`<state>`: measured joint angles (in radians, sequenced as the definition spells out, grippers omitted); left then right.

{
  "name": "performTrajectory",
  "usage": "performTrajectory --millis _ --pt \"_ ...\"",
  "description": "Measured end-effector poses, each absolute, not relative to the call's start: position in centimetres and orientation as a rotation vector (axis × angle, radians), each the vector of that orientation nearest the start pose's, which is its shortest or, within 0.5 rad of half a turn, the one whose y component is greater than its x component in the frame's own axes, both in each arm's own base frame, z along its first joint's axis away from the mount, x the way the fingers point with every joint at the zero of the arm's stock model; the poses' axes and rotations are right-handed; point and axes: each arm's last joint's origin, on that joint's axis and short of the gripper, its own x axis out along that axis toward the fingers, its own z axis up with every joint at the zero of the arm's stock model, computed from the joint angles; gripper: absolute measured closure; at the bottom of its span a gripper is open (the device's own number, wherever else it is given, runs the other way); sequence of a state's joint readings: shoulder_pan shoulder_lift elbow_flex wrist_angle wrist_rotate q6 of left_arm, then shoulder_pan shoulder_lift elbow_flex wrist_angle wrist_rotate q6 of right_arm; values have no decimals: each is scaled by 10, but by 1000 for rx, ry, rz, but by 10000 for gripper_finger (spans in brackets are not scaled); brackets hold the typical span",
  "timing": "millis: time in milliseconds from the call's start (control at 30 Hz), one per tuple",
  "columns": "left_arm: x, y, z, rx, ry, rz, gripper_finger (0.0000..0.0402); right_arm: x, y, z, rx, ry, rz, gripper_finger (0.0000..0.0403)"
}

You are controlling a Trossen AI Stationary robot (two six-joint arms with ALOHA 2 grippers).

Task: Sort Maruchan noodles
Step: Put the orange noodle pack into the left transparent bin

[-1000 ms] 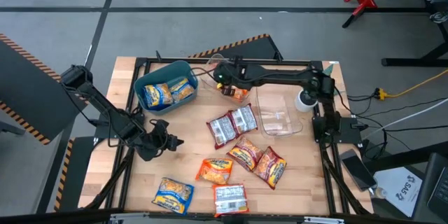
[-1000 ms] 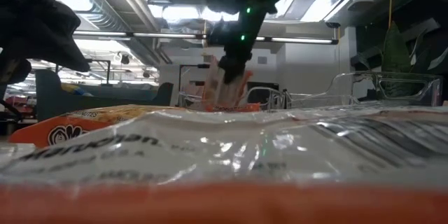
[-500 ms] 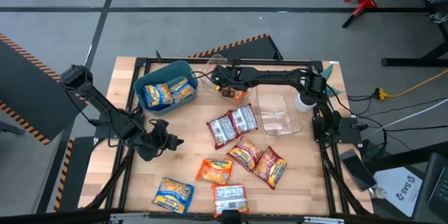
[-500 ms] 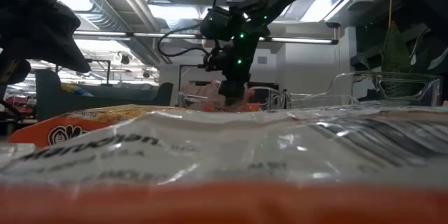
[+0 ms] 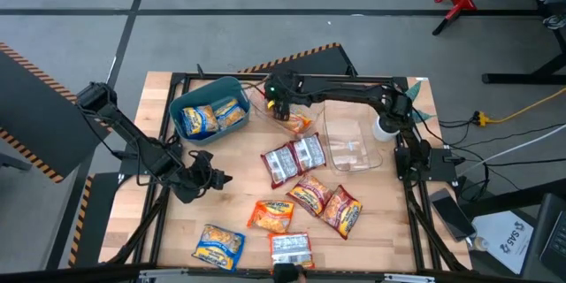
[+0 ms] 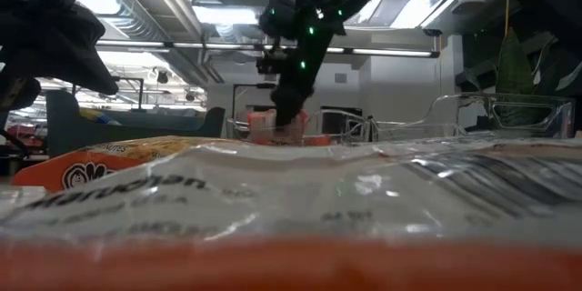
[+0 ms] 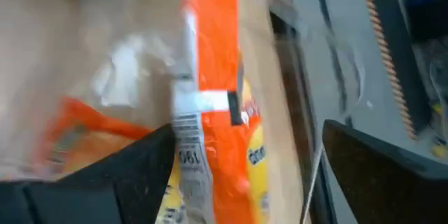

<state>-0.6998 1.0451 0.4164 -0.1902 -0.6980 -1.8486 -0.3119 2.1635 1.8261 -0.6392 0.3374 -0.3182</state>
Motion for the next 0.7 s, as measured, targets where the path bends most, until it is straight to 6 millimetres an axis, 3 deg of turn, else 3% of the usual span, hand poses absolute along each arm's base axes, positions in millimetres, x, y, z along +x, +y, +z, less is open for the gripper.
performTrajectory --millis 167,300,467,700 --pt "151 -103 171 -1259 401 529 401 452 -149 259 -247 1010 -280 82" --pt "152 -103 171 -1245 404 525 401 452 -148 280 -237 979 -274 118" --pt "152 -103 171 -1244 404 522 401 442 -143 273 -156 1092 -143 199" --pt "152 -103 171 -1237 405 520 401 434 -135 237 -106 1212 -73 356"
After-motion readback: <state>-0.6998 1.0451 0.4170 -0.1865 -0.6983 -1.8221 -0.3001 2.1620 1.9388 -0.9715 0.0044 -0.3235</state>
